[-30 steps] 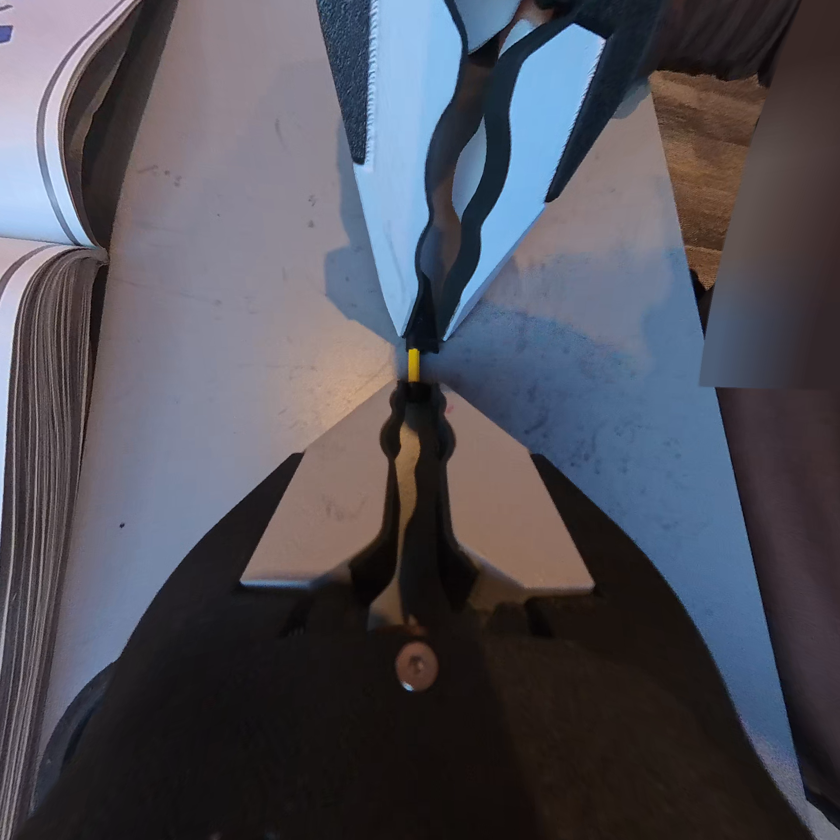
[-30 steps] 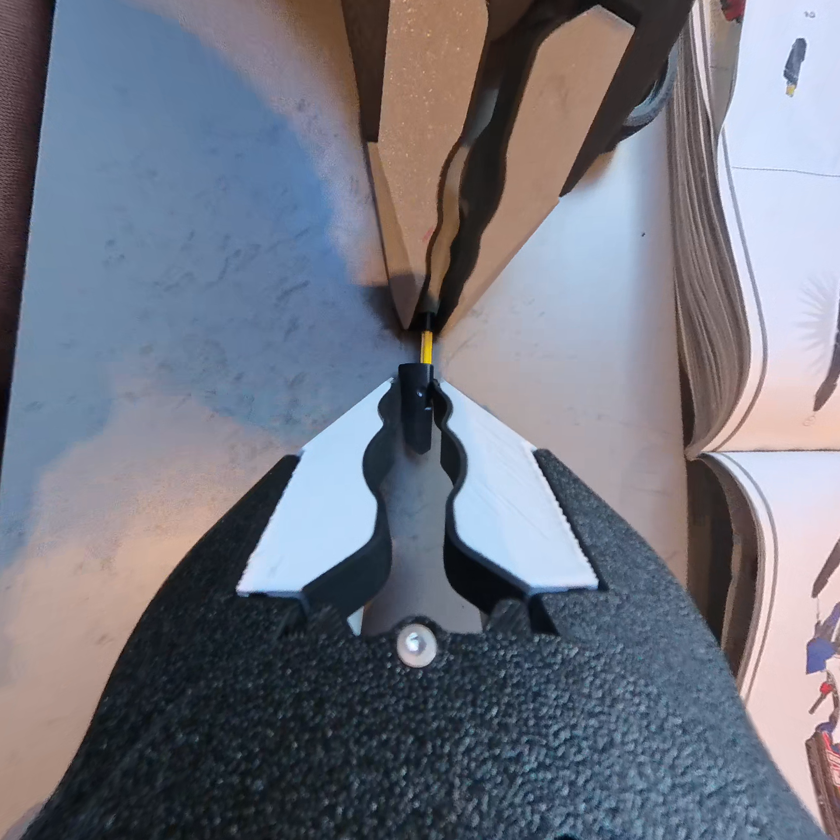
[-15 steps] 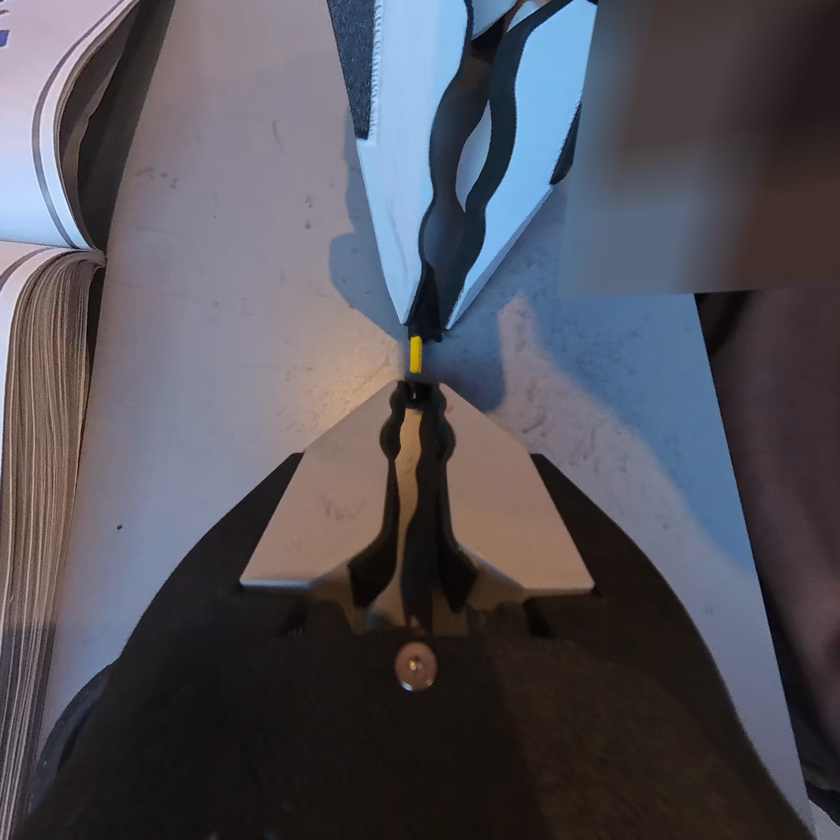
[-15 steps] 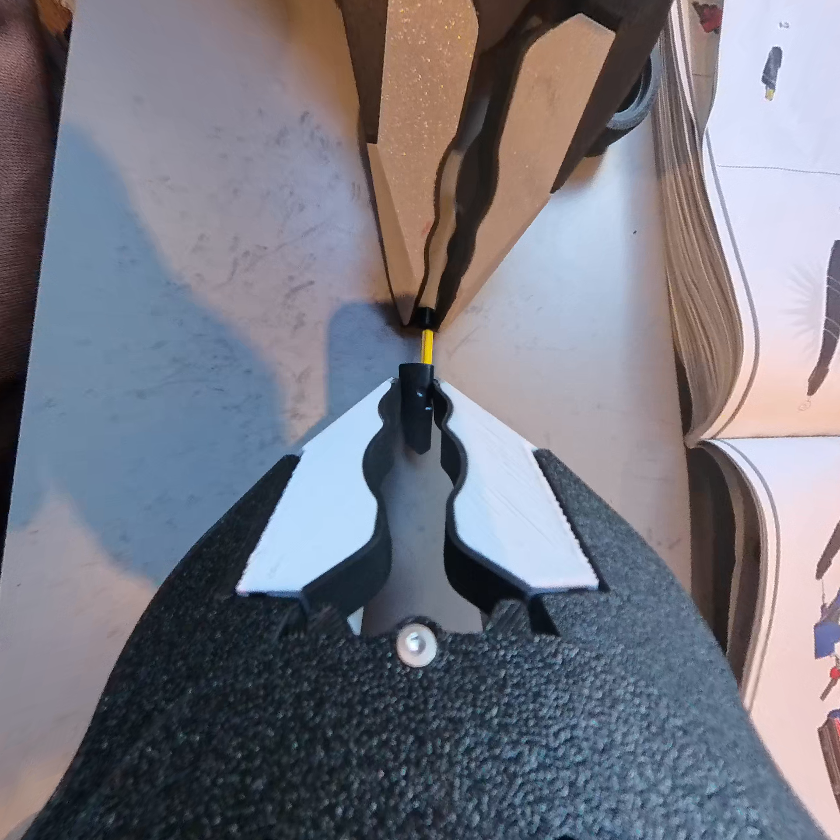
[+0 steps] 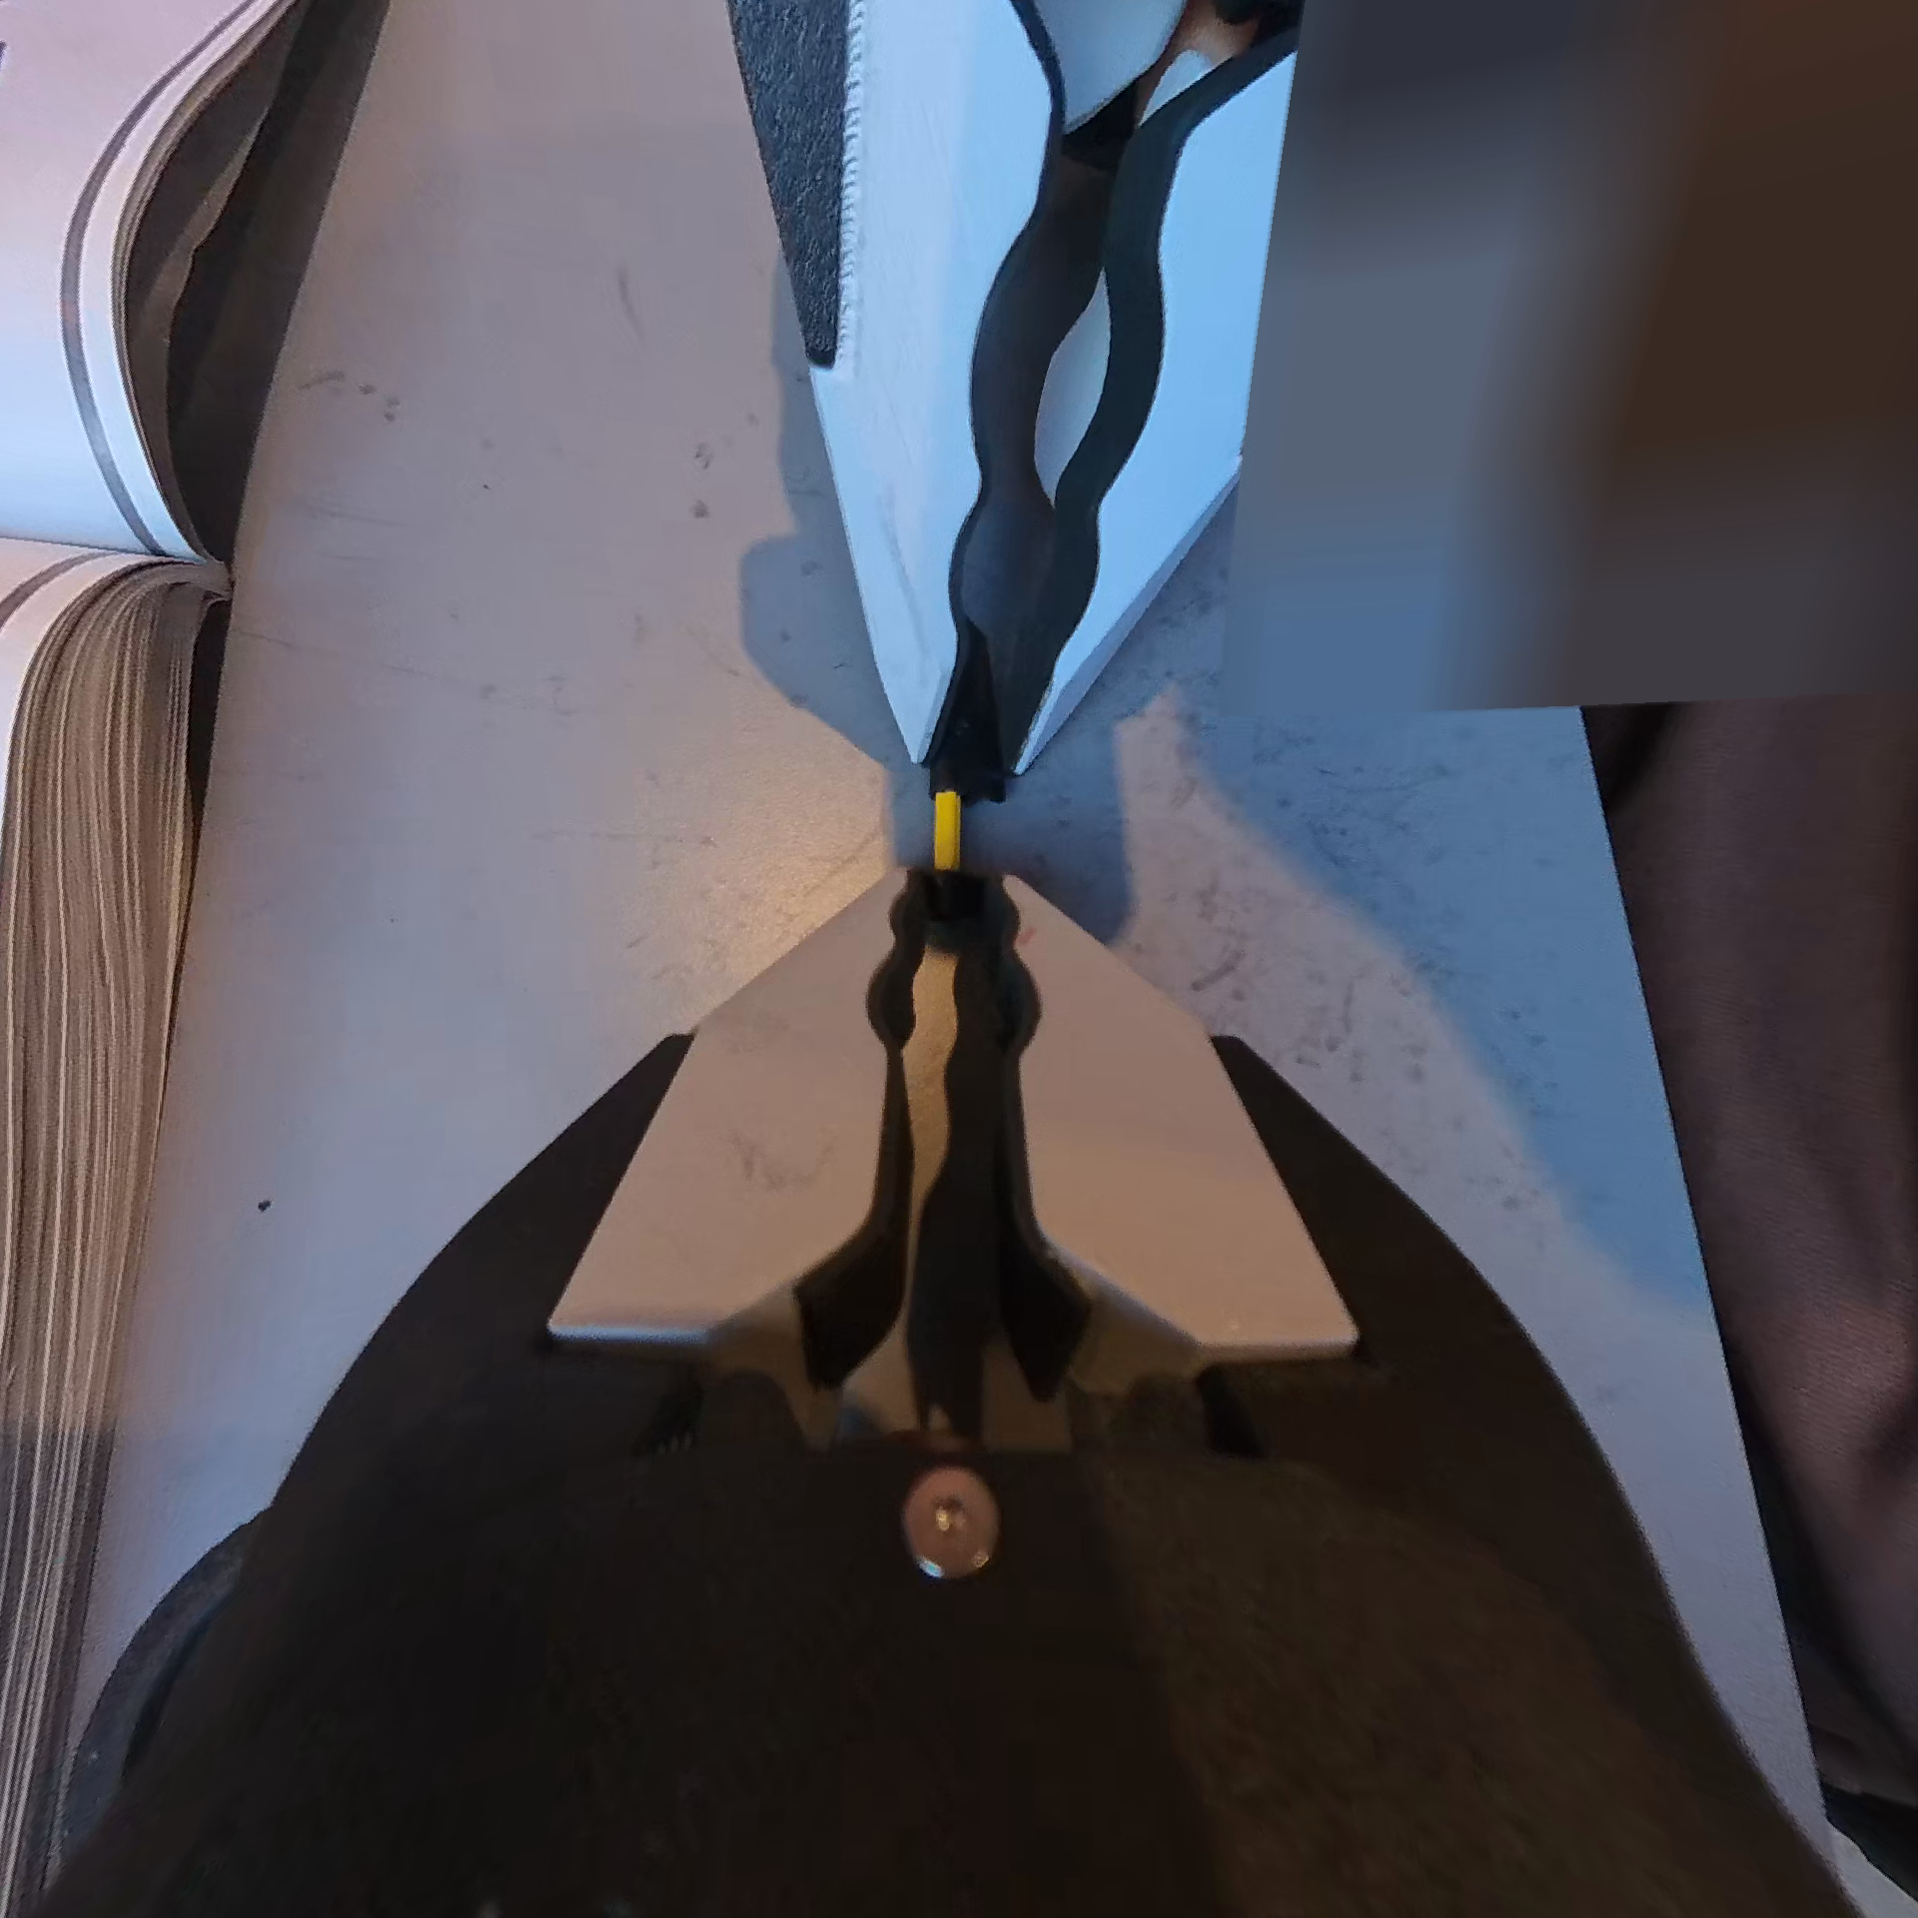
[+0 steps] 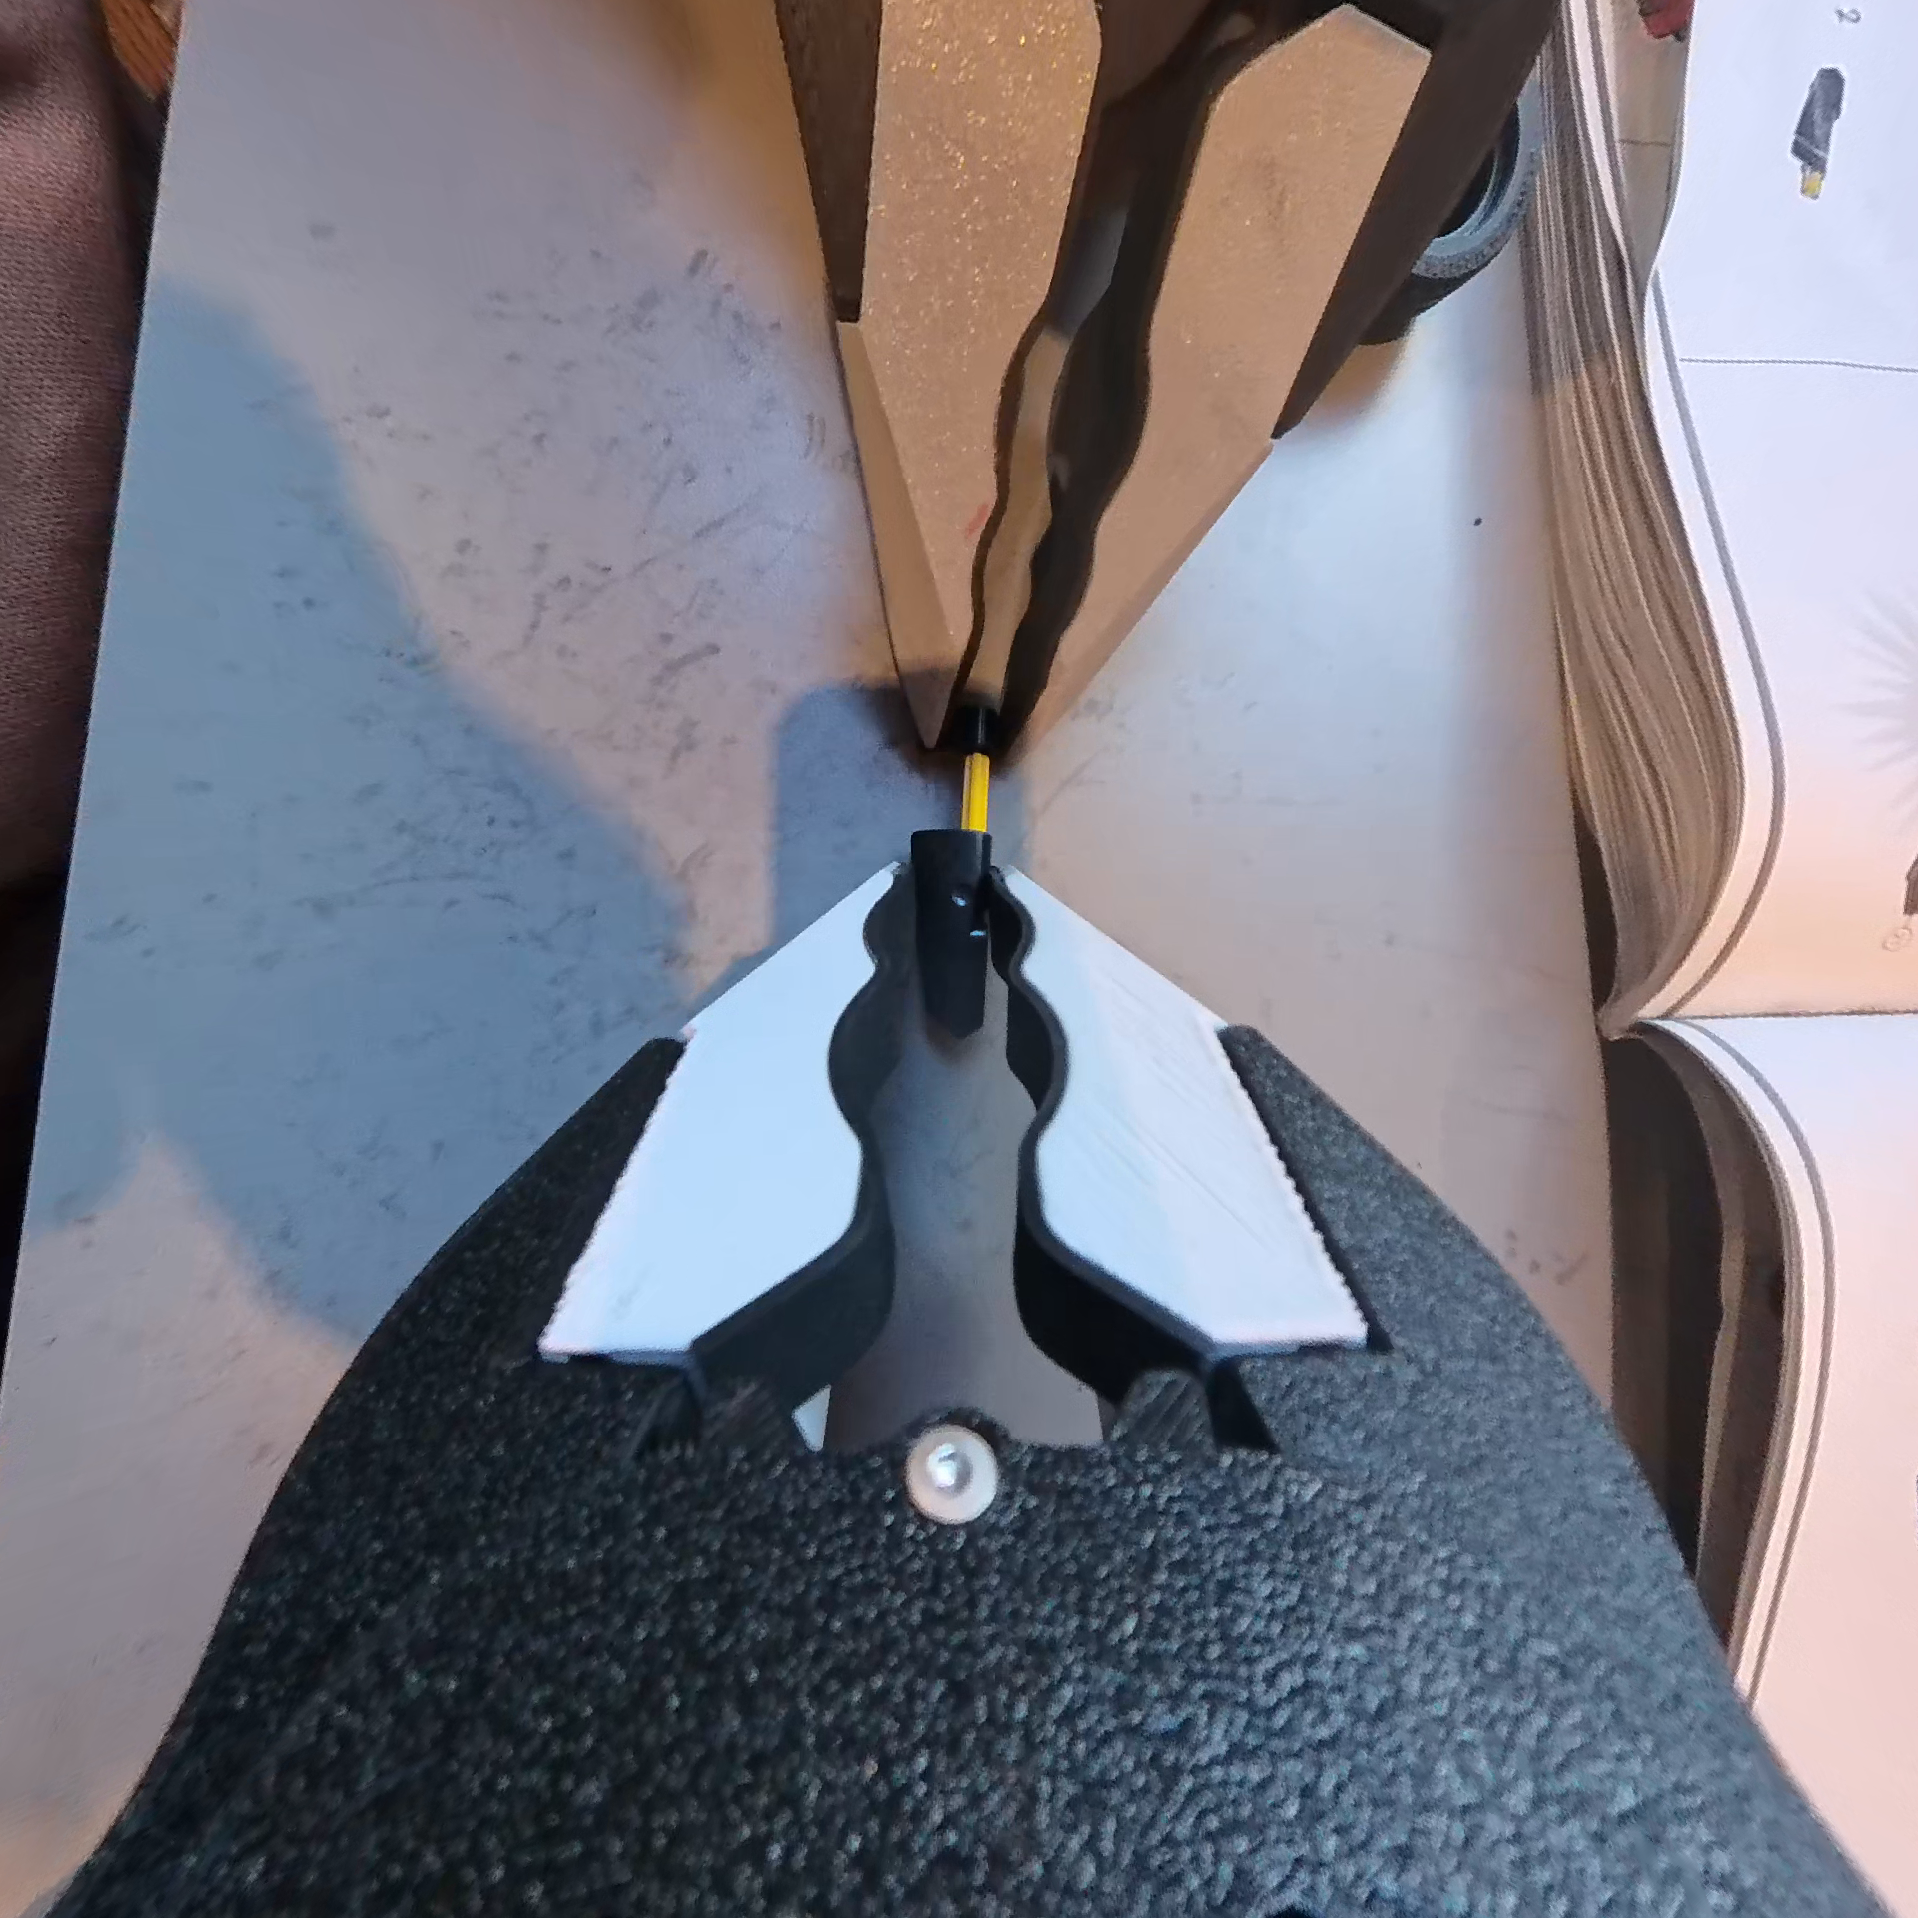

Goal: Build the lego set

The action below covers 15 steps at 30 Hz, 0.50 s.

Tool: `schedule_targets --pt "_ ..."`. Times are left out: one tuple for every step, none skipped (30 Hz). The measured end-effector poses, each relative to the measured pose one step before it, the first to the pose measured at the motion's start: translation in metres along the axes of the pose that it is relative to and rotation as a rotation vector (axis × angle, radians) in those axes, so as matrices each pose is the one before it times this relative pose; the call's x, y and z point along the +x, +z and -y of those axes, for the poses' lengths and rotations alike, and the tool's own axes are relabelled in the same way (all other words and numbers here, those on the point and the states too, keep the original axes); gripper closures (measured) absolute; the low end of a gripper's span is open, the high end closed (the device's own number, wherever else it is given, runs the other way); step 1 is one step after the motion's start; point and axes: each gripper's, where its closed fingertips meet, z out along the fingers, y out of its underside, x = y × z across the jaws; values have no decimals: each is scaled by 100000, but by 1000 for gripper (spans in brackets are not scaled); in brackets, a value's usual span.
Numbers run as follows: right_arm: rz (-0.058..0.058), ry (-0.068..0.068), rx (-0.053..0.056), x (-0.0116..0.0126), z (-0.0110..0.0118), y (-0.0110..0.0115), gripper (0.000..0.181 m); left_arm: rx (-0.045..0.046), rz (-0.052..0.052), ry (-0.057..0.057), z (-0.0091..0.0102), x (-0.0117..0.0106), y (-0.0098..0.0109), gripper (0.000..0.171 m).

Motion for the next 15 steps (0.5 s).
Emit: schedule_targets --pt "3 -107 21 -4 10 6 169 -2 -61 -88 0 5 -3 163" --pt "-82 -181 -19 2 12 8 169 -12 -190 -225 -1 0 2 163" --pt "-235 -280 -125 -2 11 9 169 11 -206 -226 -5 10 13 163" --pt "-305 -375 -226 14 11 0 169 20 -169 -235 11 6 14 163" --pt "-380 -611 -248 11 1 2 169 -14 -119 -259 6 0 12 163" --pt "-549 -936 -260 7 20 -2 169 28 -117 -448 6 -4 2 163" --pt "-727 -1116 -376 12 14 5 170 73 -138 -826 7 8 -7 163" --pt "-955 -1434 -419 6 18 -3 170 137 -175 -1221 12 -14 4 163" --pt "-1189 -1850 -289 -1 34 -1 170 272 -296 -1720 29 -12 6 163" --pt "-1261 -1940 -193 16 39 4 170 534 -424 -2181 62 -27 -10 164" --pt "-937 -1302 -84 8 32 6 170 390 -713 -2593 68 -16 6 165" --pt "160 502 73 10 15 25 170 305 -507 -1795 51 -20 8 166" --pt "1291 2327 422 1 -10 24 170 138 -85 -523 16 -20 -11 166" --pt "1581 2875 601 6 -21 22 170 58 360 399 -11 2 7 166" --pt "969 2133 238 -10 -9 9 170 100 605 520 -3 -5 -2 166"
